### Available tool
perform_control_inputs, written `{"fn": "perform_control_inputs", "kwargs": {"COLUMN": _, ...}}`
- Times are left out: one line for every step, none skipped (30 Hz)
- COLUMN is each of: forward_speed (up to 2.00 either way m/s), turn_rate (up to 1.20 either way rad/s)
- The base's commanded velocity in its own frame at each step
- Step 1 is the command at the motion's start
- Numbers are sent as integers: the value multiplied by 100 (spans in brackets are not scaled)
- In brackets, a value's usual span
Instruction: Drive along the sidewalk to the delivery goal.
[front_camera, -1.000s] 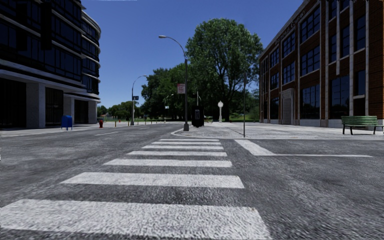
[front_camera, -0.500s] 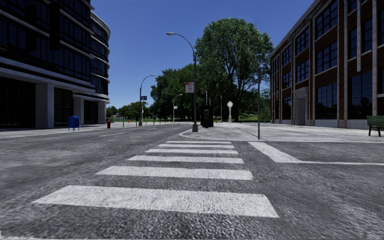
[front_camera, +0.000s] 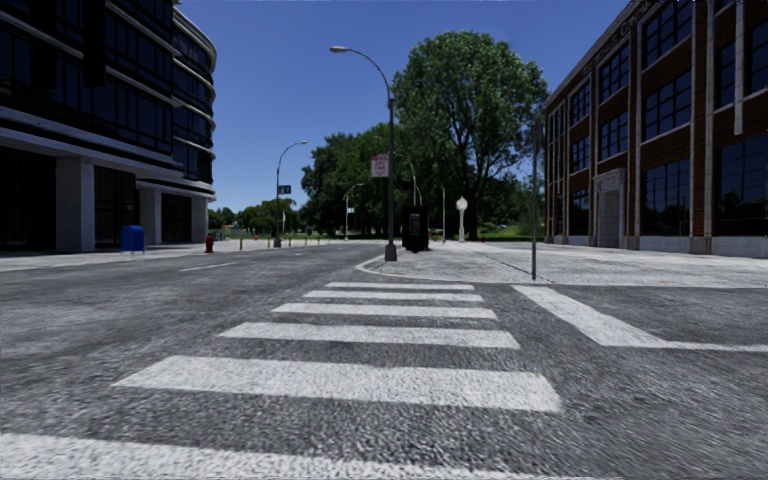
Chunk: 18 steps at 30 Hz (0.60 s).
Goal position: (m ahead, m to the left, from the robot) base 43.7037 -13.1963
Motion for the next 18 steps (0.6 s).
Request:
{"fn": "perform_control_inputs", "kwargs": {"forward_speed": 200, "turn_rate": 0}}
{"fn": "perform_control_inputs", "kwargs": {"forward_speed": 200, "turn_rate": 0}}
{"fn": "perform_control_inputs", "kwargs": {"forward_speed": 200, "turn_rate": 0}}
{"fn": "perform_control_inputs", "kwargs": {"forward_speed": 200, "turn_rate": 0}}
{"fn": "perform_control_inputs", "kwargs": {"forward_speed": 200, "turn_rate": 0}}
{"fn": "perform_control_inputs", "kwargs": {"forward_speed": 200, "turn_rate": 0}}
{"fn": "perform_control_inputs", "kwargs": {"forward_speed": 200, "turn_rate": 0}}
{"fn": "perform_control_inputs", "kwargs": {"forward_speed": 200, "turn_rate": 0}}
{"fn": "perform_control_inputs", "kwargs": {"forward_speed": 200, "turn_rate": 0}}
{"fn": "perform_control_inputs", "kwargs": {"forward_speed": 200, "turn_rate": 0}}
{"fn": "perform_control_inputs", "kwargs": {"forward_speed": 200, "turn_rate": 0}}
{"fn": "perform_control_inputs", "kwargs": {"forward_speed": 200, "turn_rate": -12}}
{"fn": "perform_control_inputs", "kwargs": {"forward_speed": 200, "turn_rate": -12}}
{"fn": "perform_control_inputs", "kwargs": {"forward_speed": 200, "turn_rate": -21}}
{"fn": "perform_control_inputs", "kwargs": {"forward_speed": 200, "turn_rate": -23}}
{"fn": "perform_control_inputs", "kwargs": {"forward_speed": 200, "turn_rate": -24}}
{"fn": "perform_control_inputs", "kwargs": {"forward_speed": 200, "turn_rate": -24}}
{"fn": "perform_control_inputs", "kwargs": {"forward_speed": 200, "turn_rate": -24}}
